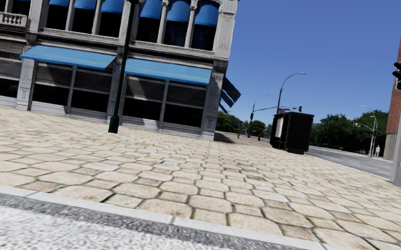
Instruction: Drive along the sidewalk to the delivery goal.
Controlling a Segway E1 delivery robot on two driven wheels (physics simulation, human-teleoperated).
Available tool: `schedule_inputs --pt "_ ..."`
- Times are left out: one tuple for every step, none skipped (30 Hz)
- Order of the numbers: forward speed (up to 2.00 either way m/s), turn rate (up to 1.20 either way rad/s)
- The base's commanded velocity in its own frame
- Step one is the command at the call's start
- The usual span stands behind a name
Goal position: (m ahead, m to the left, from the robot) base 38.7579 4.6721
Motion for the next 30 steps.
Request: schedule_inputs --pt "2.00 -0.71" --pt "2.00 -0.81" --pt "2.00 -0.85" --pt "2.00 -0.86" --pt "2.00 -0.86" --pt "2.00 -0.86" --pt "2.00 -0.86" --pt "2.00 -0.86" --pt "2.00 -0.86" --pt "2.00 -0.86" --pt "2.00 -0.81" --pt "2.00 -0.09" --pt "2.00 -0.02" --pt "2.00 0.00" --pt "2.00 0.00" --pt "2.00 0.00" --pt "2.00 0.00" --pt "2.00 0.00" --pt "2.00 0.00" --pt "2.00 0.00" --pt "2.00 0.00" --pt "2.00 0.00" --pt "2.00 0.00" --pt "2.00 0.00" --pt "2.00 0.00" --pt "2.00 0.00" --pt "2.00 0.00" --pt "2.00 0.00" --pt "2.00 0.00" --pt "2.00 0.00"
